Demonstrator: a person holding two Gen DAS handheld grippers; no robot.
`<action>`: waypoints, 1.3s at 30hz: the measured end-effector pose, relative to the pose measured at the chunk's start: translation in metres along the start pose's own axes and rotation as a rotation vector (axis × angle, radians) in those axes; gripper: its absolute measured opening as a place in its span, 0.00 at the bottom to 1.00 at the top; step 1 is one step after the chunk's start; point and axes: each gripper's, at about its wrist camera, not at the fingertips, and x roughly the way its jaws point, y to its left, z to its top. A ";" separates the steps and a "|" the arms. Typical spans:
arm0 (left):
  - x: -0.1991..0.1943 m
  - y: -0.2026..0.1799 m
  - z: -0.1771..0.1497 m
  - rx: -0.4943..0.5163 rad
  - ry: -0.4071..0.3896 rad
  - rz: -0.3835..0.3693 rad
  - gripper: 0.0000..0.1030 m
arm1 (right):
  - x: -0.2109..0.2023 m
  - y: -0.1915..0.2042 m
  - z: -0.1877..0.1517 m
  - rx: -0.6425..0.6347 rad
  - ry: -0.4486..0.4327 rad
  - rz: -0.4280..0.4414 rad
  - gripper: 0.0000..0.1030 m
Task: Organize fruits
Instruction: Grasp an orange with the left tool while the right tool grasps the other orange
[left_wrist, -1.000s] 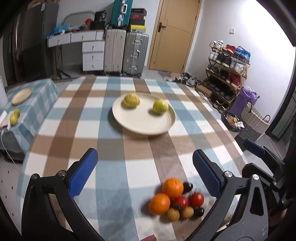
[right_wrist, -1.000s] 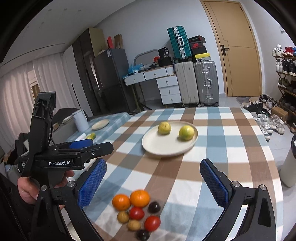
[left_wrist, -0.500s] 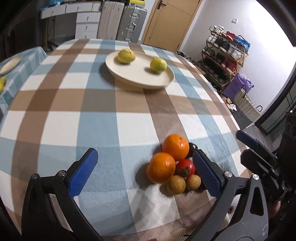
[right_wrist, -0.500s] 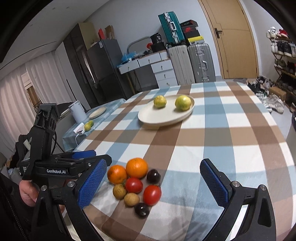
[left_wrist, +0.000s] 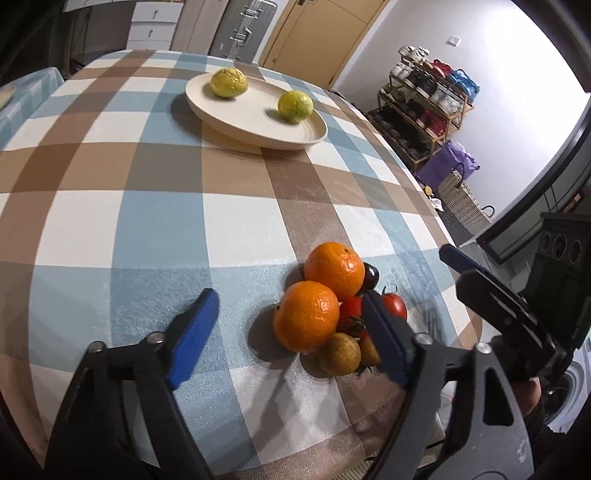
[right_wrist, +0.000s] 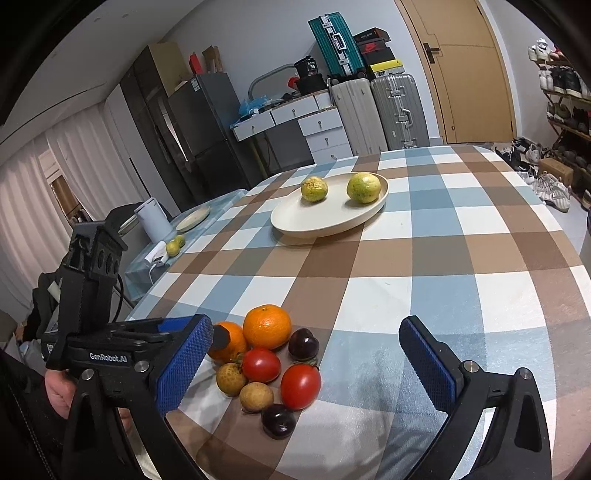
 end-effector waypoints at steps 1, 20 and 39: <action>0.002 0.000 0.000 0.005 0.008 -0.008 0.62 | 0.001 -0.001 0.000 0.002 0.002 -0.001 1.00; -0.003 0.007 0.001 0.019 0.008 -0.086 0.32 | 0.013 0.001 0.004 0.009 0.036 0.018 1.00; -0.040 0.028 0.009 0.013 -0.084 -0.030 0.32 | 0.058 0.027 0.013 -0.105 0.173 0.041 0.97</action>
